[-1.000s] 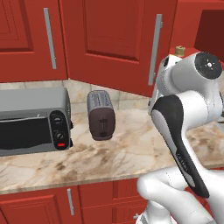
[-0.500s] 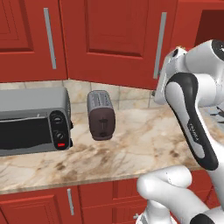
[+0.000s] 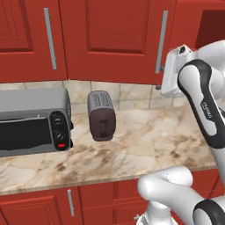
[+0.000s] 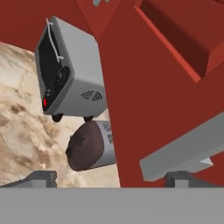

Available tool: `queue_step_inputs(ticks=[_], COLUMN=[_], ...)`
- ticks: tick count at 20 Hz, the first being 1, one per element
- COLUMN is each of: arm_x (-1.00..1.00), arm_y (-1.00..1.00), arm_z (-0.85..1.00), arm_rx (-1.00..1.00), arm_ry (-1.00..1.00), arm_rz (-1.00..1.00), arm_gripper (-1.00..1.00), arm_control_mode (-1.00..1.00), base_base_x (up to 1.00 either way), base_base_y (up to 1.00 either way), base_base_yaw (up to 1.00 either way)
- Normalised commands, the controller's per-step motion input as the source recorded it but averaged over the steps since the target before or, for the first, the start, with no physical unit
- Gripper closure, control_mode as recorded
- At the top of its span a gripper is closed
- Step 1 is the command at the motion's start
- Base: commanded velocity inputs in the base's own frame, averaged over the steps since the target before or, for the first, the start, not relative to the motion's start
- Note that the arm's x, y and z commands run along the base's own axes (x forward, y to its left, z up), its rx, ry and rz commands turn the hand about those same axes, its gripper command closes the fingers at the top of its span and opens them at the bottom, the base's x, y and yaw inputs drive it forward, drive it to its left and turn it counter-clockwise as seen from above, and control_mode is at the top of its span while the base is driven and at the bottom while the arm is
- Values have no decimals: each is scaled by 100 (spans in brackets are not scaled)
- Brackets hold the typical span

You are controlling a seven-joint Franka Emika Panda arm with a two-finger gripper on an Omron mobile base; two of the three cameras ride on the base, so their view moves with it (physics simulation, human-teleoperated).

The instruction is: Pick the candle and candle from the dining table and place them in the open cabinet. Close the cabinet after placing the objects.

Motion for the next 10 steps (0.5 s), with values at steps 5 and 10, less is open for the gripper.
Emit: queue_step_inputs(ticks=[5, 10], arm_x=[61, 57], arm_y=[-2, 0], arm_z=[-1, -1], arm_rx=[8, 3], arm_ry=[0, 0], arm_rz=[6, 0], arm_gripper=[-100, -100], arm_control_mode=[-100, -100], base_base_x=[0, 0], base_base_y=[0, 0], base_base_yaw=[0, 0])
